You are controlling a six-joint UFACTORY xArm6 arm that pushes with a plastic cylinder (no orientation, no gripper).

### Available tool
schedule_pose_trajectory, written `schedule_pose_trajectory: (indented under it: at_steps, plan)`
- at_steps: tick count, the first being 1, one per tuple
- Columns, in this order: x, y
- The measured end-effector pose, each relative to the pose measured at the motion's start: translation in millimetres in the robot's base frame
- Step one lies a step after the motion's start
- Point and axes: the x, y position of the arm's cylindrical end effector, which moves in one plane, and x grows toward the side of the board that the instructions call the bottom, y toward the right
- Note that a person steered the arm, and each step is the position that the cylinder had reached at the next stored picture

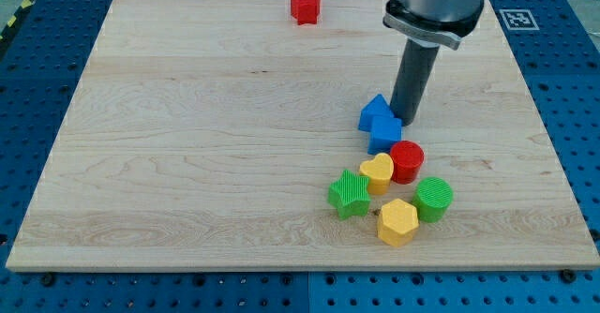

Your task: Separate the blue cube and the blue triangle

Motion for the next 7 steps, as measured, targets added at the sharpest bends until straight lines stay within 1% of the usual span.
schedule_pose_trajectory:
  at_steps: [2,3,5,7]
  plan:
    - [15.8,-5.6]
    - [16.3,-7.7]
    - [36.0,-31.1]
    - [34.2,-18.5]
